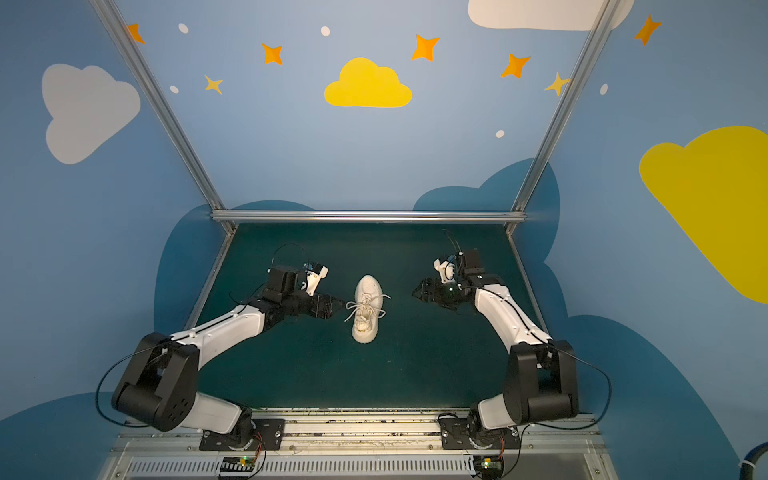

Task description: Tie the shoes

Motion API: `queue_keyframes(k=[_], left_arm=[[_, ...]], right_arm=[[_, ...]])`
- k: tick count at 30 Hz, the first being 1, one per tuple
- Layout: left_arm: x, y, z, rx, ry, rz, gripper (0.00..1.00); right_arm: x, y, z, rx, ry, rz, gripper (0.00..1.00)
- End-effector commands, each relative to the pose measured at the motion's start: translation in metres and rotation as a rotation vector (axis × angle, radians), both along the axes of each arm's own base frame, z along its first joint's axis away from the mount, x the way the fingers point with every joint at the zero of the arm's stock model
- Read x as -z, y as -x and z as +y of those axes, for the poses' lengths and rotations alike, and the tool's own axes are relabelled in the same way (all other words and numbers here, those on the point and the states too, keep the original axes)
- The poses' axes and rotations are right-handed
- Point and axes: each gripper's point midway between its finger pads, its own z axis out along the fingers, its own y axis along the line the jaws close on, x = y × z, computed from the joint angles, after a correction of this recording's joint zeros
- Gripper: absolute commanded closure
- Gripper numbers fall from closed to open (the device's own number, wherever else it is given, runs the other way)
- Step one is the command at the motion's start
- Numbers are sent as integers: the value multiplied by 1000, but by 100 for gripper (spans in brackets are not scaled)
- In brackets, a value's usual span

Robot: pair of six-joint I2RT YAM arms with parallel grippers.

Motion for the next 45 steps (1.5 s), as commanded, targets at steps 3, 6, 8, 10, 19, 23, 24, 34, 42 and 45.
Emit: queue_keyframes(k=[3, 6, 8, 10, 19, 23, 24, 34, 42, 45], left_arm=[[-31, -3, 20, -76, 33, -98, 0], [-44, -9, 50, -229, 6, -152, 0], [-52, -11, 70, -312, -18, -201, 0], [-60, -13, 90, -391, -50, -260, 0], [-61, -9, 155, -602, -332, -509, 0], [-46, -12, 176, -664, -391, -533, 0], [-41, -13, 181, -677, -397, -528, 0], [10, -25, 223, -834, -373, -491, 0], [33, -32, 203, -723, -320, -557, 0], [44, -48, 202, -679, -381, -417, 0]], right_arm=[[-9, -1, -33, 84, 122, -145, 14], [-12, -8, -55, 152, 191, -243, 13], [-13, -11, -72, 216, 239, -298, 12], [-11, -13, -87, 268, 293, -349, 12], [16, -16, -140, 432, 539, -548, 12], [26, -33, -149, 471, 549, -574, 12], [30, -38, -151, 481, 543, -566, 12], [63, -62, -137, 414, 451, -582, 12], [66, -67, -125, 335, 422, -548, 12], [64, -68, -124, 336, 422, -550, 12]])
